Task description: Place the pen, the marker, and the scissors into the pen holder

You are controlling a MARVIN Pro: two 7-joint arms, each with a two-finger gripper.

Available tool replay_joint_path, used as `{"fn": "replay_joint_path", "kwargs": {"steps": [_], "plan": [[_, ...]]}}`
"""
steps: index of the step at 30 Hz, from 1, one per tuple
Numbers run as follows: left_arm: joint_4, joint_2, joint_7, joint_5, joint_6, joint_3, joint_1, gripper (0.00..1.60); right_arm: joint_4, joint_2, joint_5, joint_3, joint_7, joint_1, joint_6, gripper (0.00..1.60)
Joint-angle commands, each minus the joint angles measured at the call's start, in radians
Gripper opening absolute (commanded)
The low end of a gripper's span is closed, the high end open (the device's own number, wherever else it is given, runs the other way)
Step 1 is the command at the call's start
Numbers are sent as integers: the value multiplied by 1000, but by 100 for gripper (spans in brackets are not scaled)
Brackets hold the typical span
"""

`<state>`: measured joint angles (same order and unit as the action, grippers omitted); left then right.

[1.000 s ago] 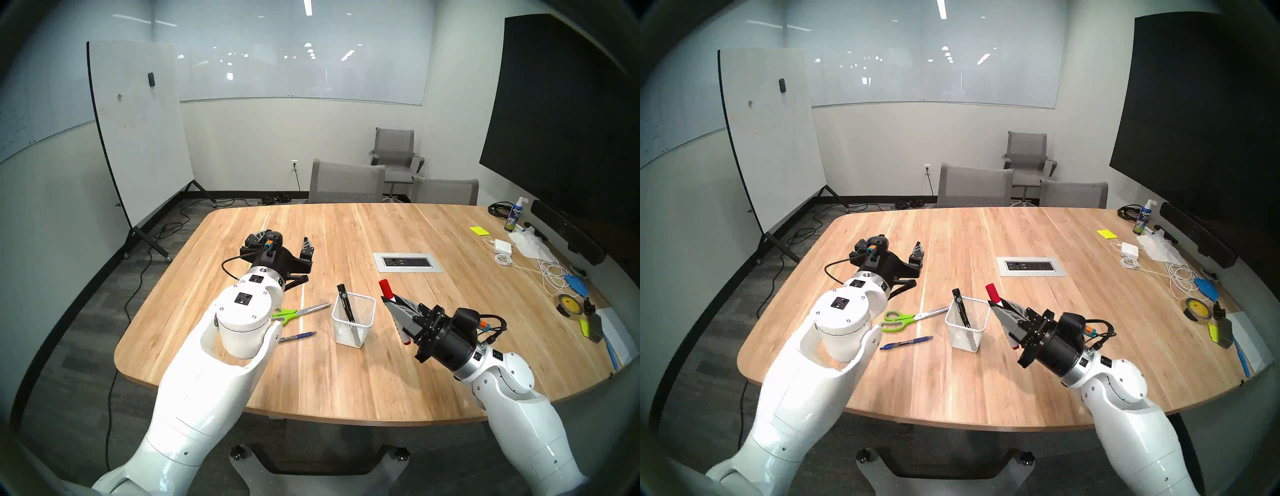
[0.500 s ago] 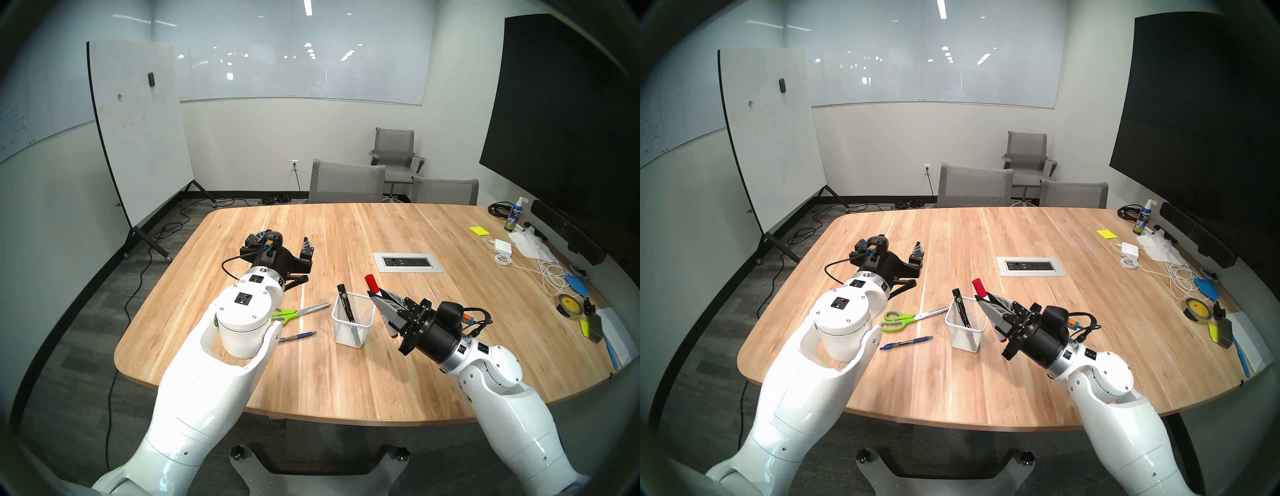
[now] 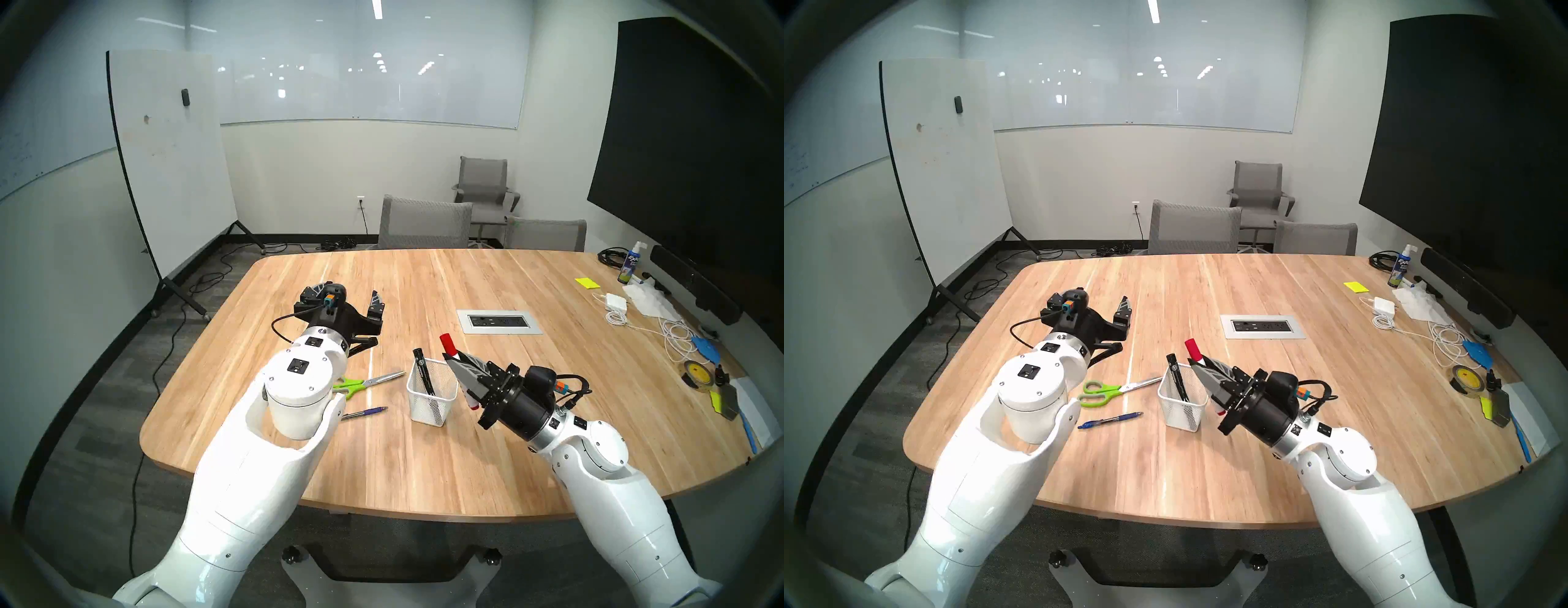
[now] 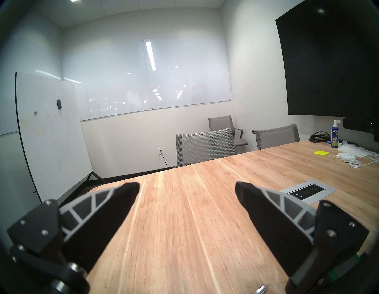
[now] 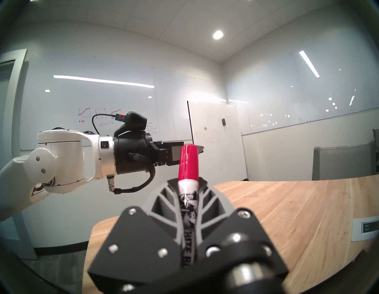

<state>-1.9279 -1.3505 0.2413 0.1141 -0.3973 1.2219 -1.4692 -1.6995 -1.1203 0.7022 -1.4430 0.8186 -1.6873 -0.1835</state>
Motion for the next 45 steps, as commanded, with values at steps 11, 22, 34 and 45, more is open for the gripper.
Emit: {"fn": "replay_joint_path", "kwargs": {"steps": [11,22,34,45], "plan": [[-20,-2,1,-2,7,3,10,160,47,-52,0,28,2,60,-51,0],[-20,-2,1,-2,7,3,10,160,68,-82,30,26,10,55,-87,0],[-20,-2,1,-2,7,3,10,160,77,-100,26,26,3,58,-89,0],[-20,-2,1,-2,7,3,10,160,141,-125,11,43,-7,96,-103,0]]}}
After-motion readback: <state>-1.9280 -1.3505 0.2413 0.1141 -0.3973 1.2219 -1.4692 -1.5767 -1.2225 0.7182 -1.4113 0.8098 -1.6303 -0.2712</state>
